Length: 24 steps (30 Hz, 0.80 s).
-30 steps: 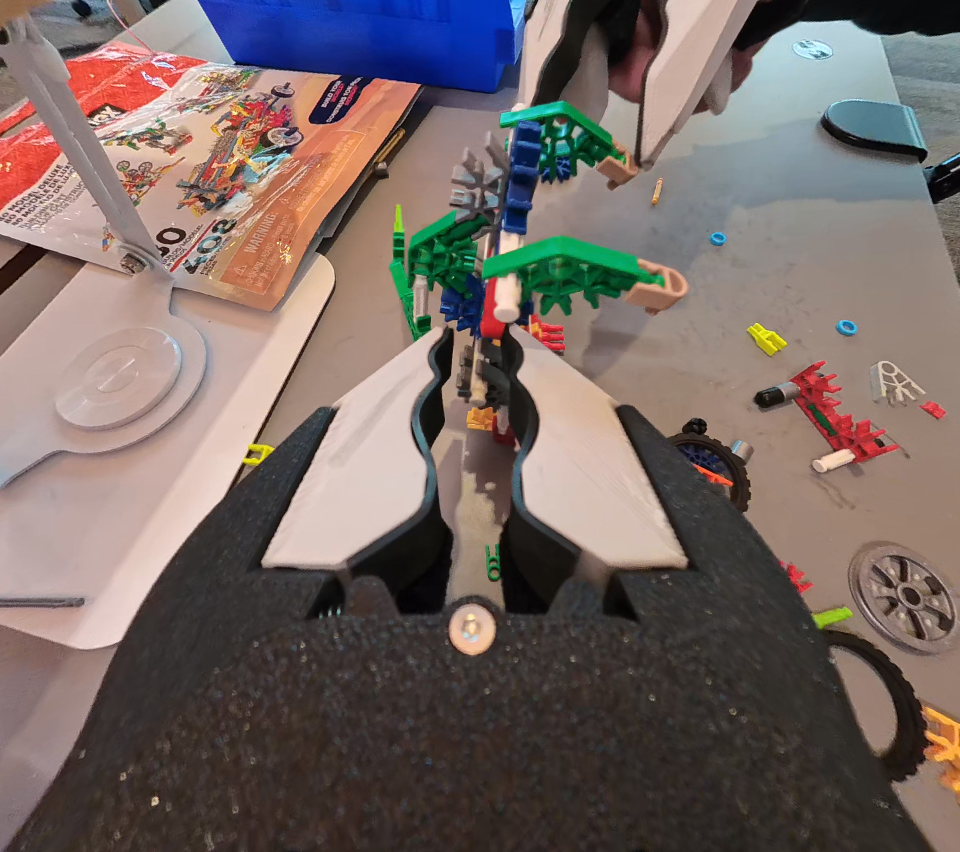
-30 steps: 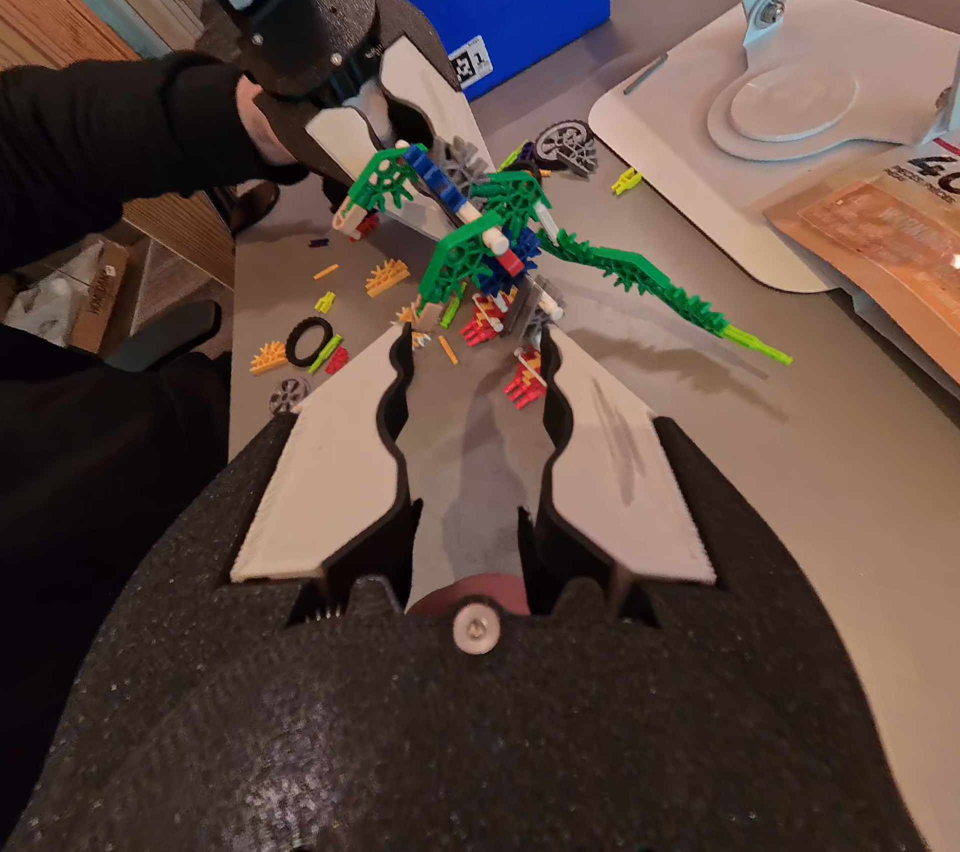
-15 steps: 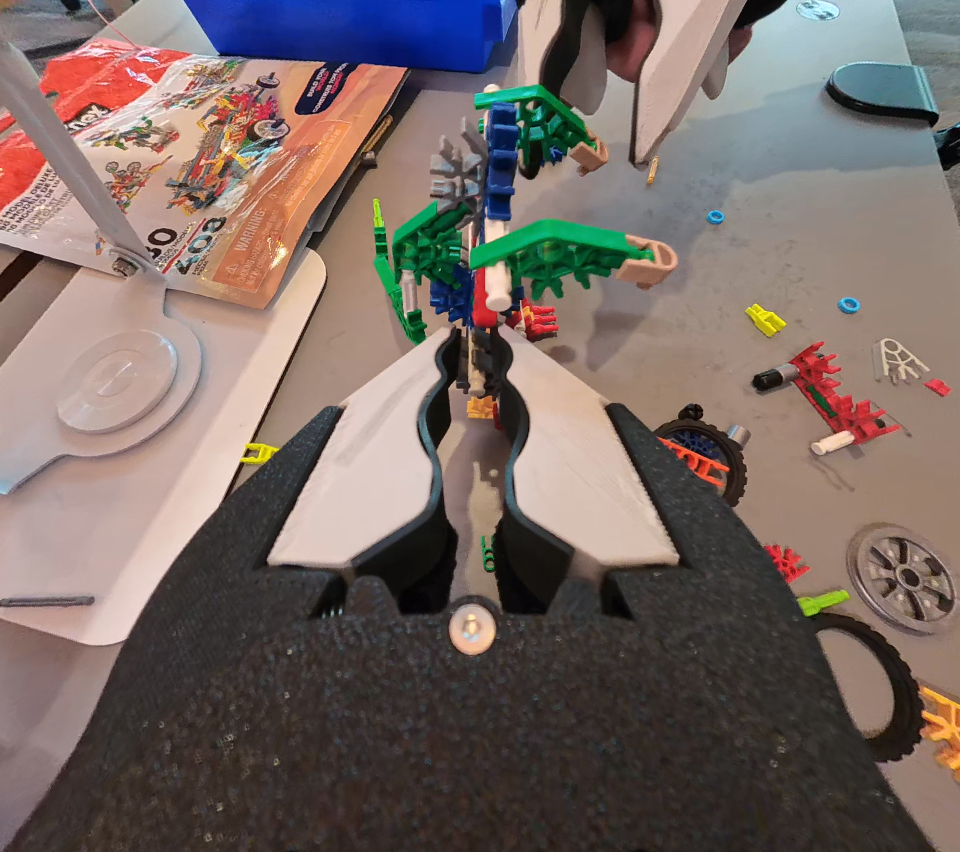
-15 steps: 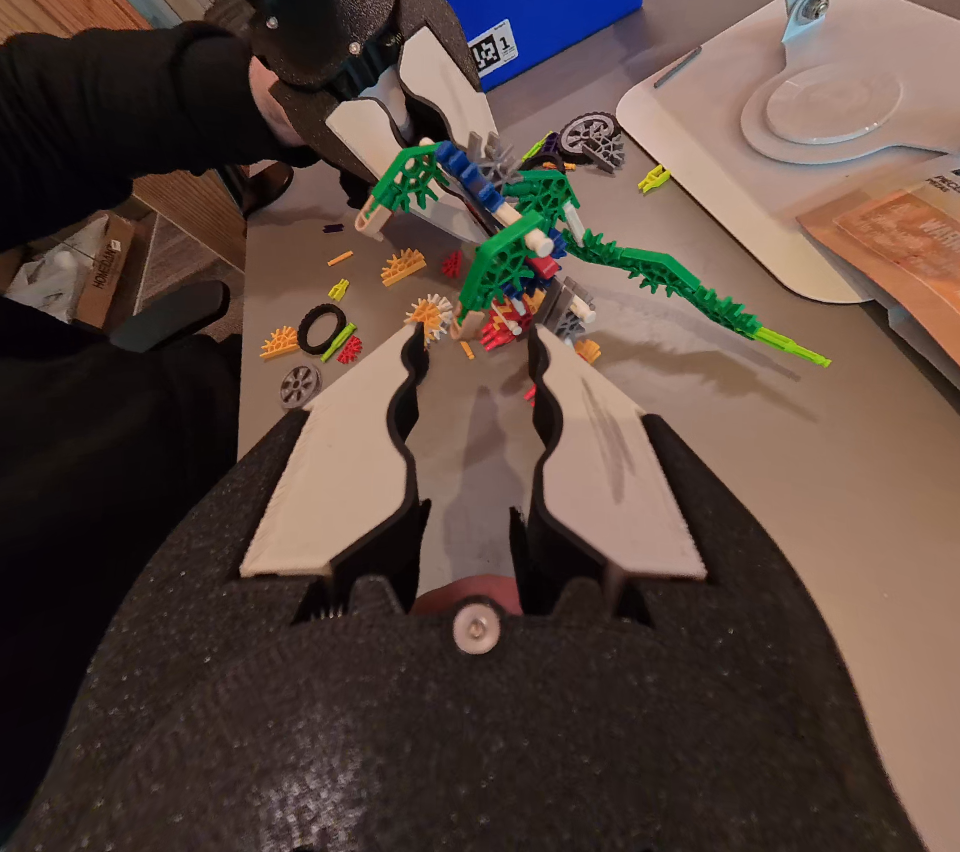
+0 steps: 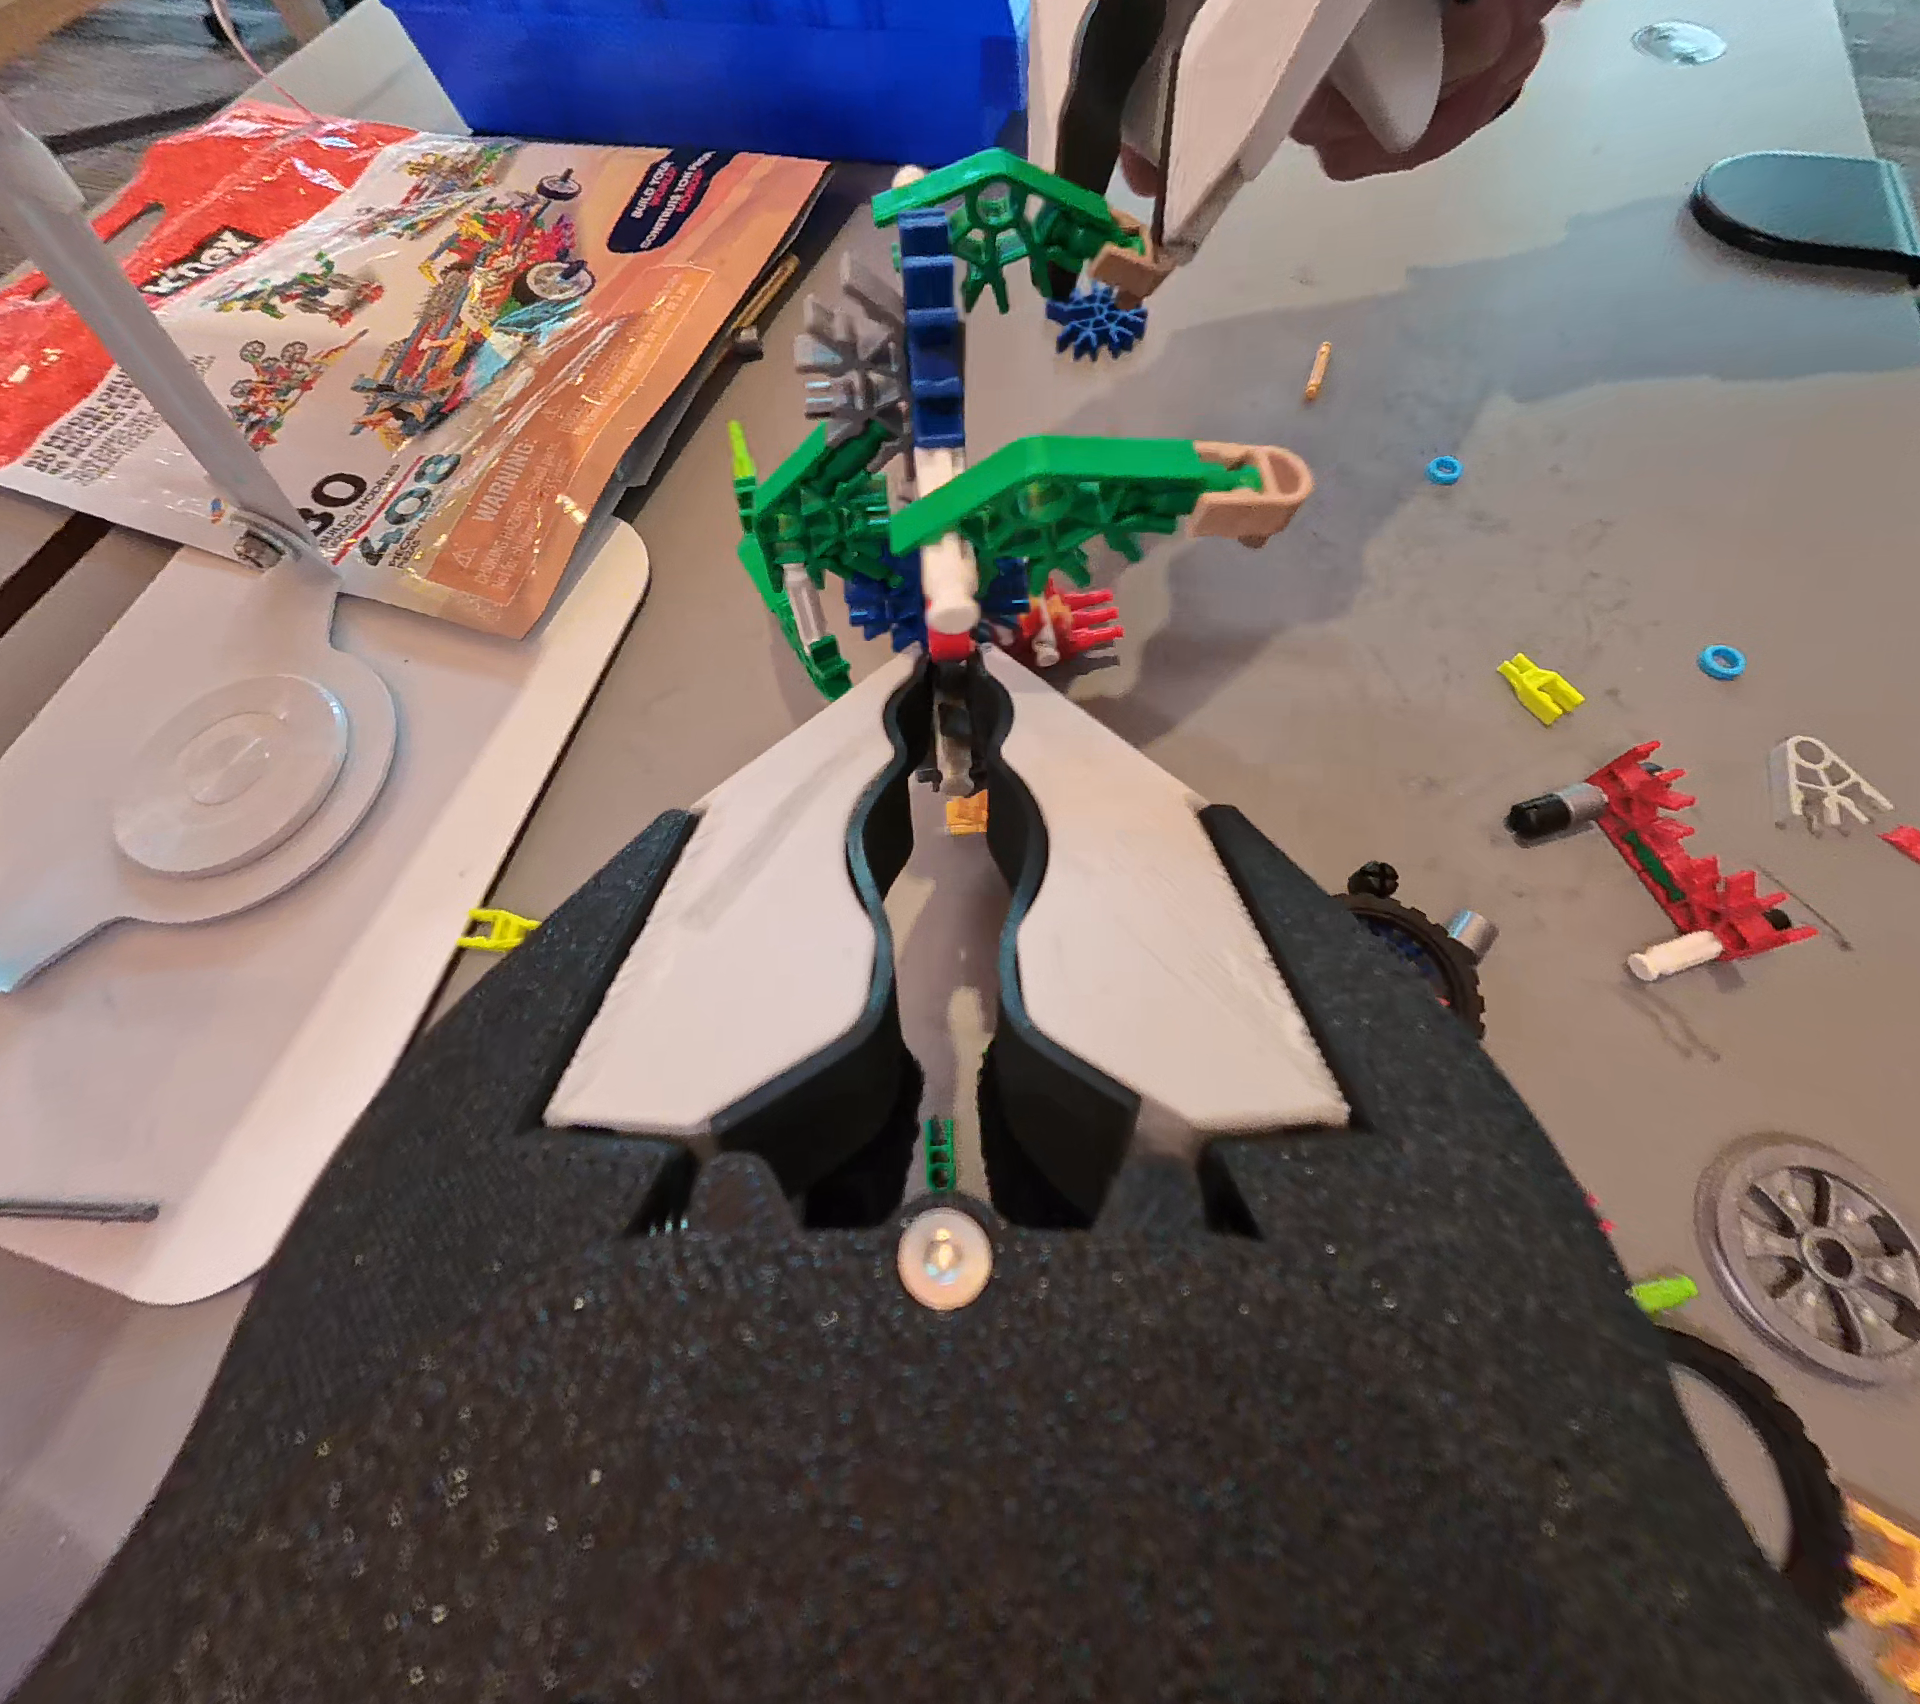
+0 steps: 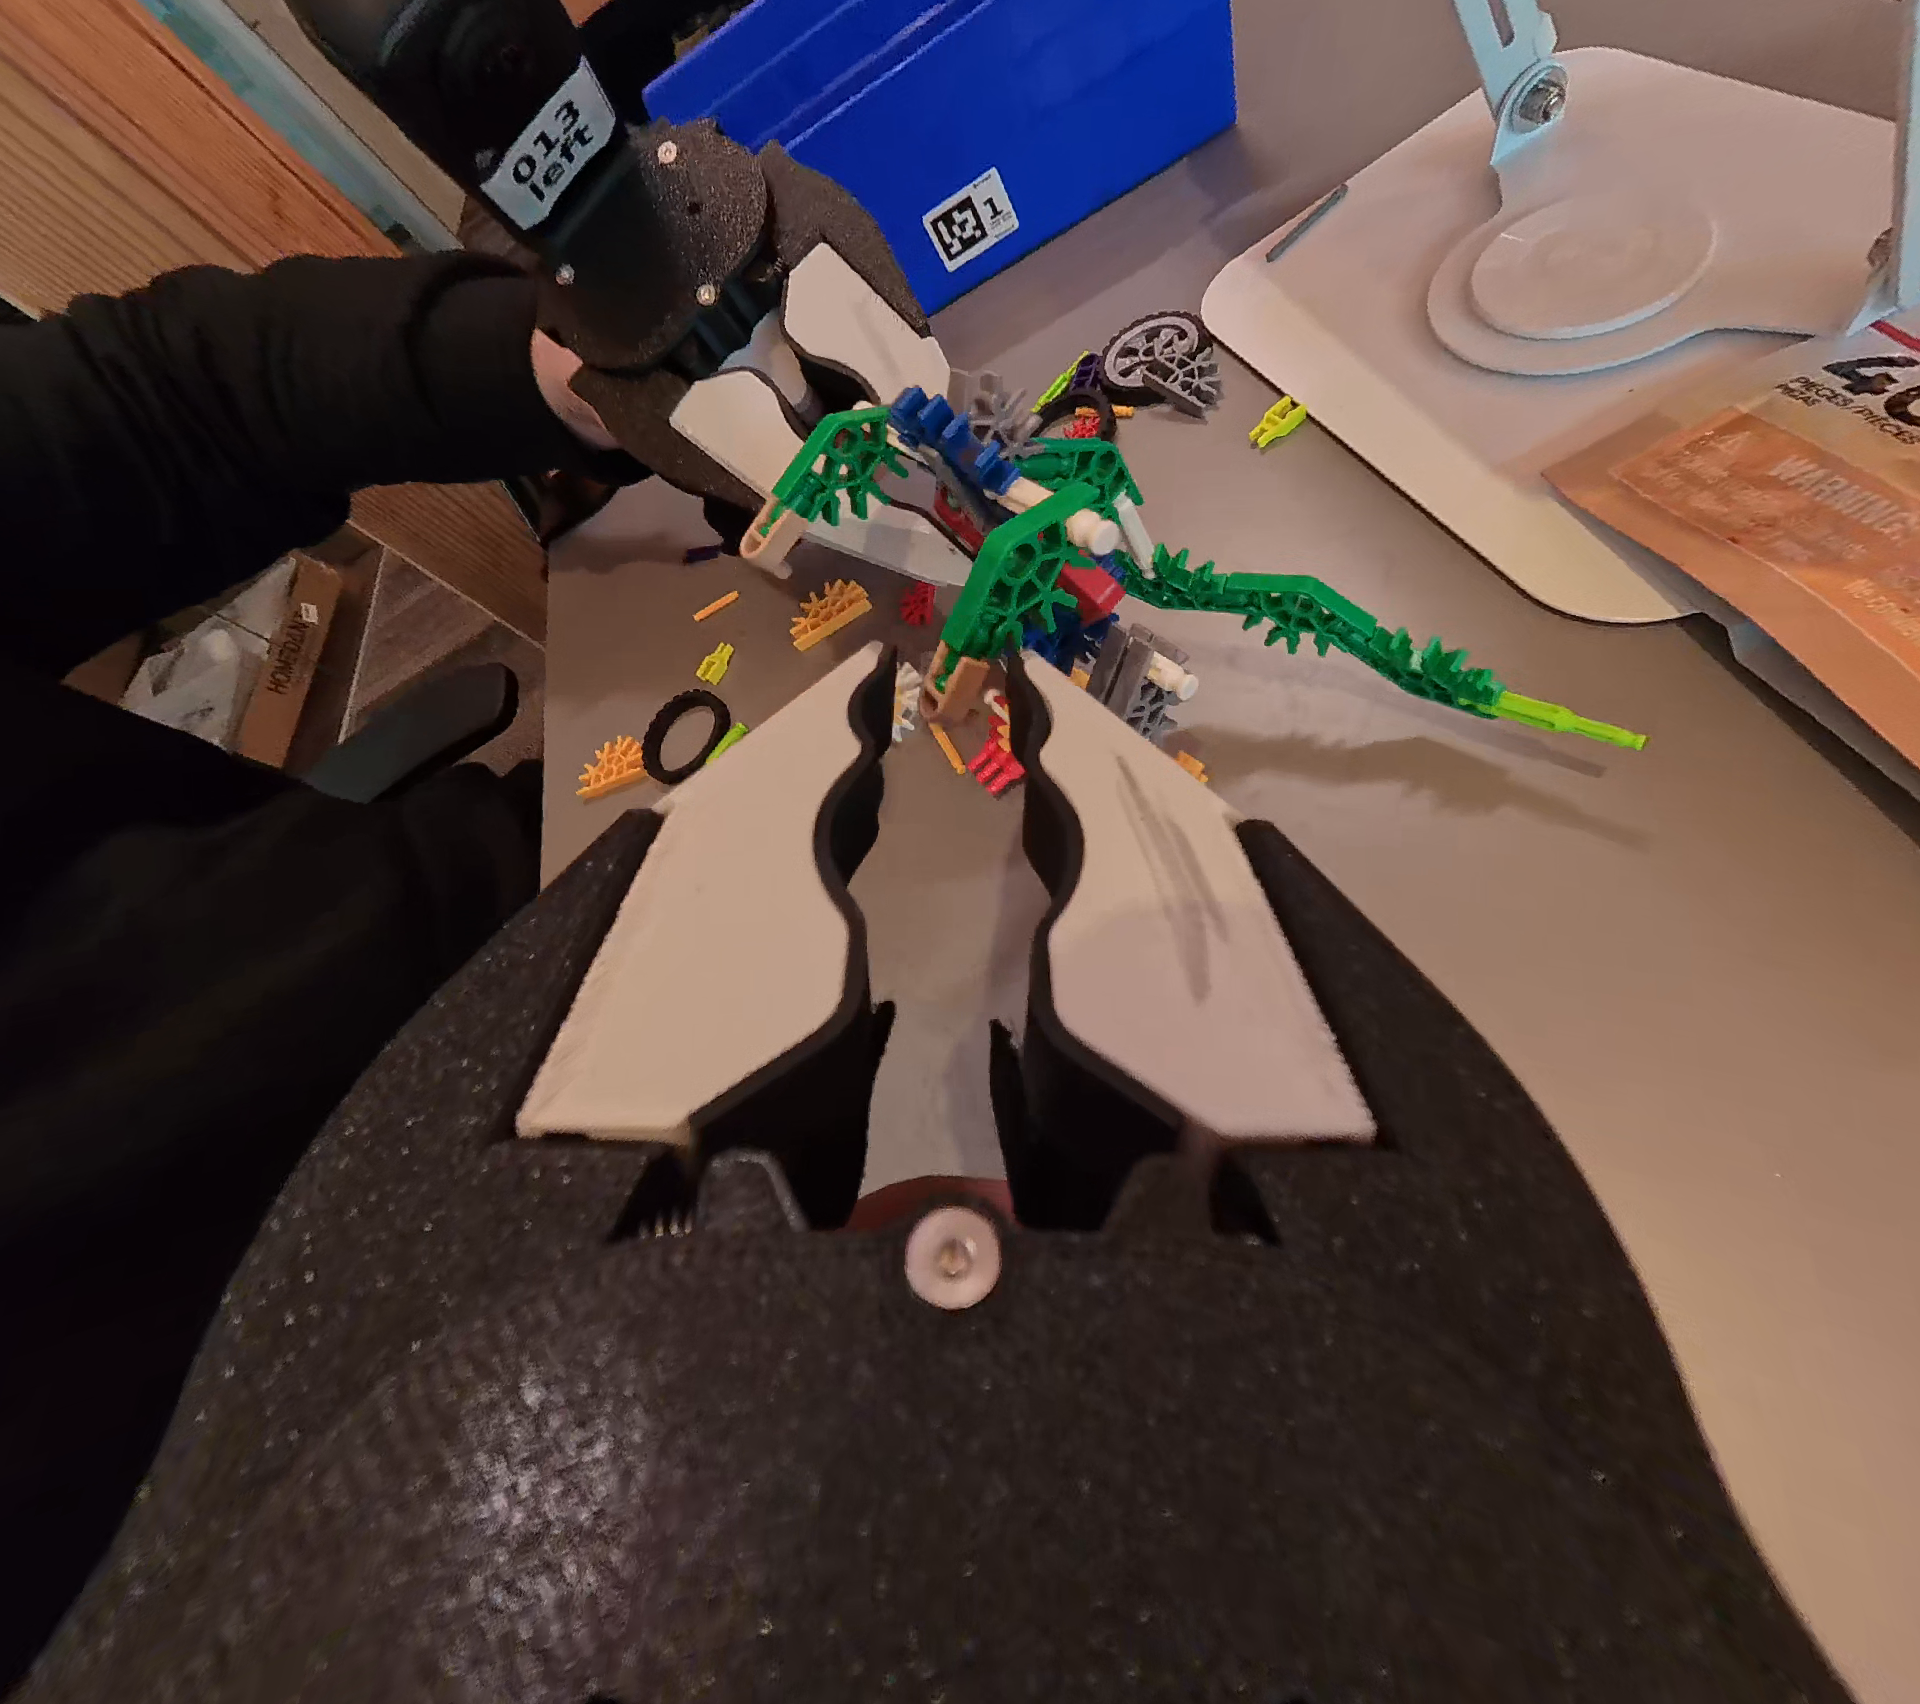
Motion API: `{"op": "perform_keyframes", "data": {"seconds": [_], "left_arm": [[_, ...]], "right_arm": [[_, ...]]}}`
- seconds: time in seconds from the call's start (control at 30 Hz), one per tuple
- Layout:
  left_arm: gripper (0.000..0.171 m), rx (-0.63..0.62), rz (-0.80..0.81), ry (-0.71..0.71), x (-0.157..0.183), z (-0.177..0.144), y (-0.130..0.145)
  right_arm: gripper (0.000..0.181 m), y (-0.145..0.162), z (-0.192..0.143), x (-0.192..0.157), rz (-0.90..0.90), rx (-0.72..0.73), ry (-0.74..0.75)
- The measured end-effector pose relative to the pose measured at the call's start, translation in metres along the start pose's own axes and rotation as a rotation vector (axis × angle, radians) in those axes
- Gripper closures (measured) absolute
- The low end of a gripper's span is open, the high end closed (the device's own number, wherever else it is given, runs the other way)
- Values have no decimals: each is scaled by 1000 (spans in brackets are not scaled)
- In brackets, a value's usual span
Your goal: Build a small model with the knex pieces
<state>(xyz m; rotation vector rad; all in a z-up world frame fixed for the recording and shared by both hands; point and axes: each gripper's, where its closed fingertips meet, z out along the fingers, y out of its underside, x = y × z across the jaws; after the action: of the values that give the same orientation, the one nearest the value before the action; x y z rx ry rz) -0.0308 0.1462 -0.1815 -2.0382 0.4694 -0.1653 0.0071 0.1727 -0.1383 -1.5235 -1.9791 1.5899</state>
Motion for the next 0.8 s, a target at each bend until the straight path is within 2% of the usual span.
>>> {"op": "perform_keyframes", "data": {"seconds": [0.23, 0.33, 0.43, 0.57, 0.7, 0.8], "left_arm": [[166, -19, 65, -22, 4, 2, 0], [163, -22, 69, -6, 5, 1, 1], [158, -23, 55, 15, 6, -1, 2], [146, -37, 34, 49, 10, -2, 3], [152, -37, 44, 51, 13, -1, 2], [149, -41, 33, 66, 18, 0, 1]], "right_arm": [[158, 5, -5, 6, 9, -13, 4], [142, 10, -7, 3, 1, -36, -21], [137, 22, -8, 9, -12, -93, 6], [138, 48, 0, 29, -53, -202, 91], [150, 67, 21, 36, -125, -299, 167], [154, 82, 32, 43, -189, -369, 221]]}}
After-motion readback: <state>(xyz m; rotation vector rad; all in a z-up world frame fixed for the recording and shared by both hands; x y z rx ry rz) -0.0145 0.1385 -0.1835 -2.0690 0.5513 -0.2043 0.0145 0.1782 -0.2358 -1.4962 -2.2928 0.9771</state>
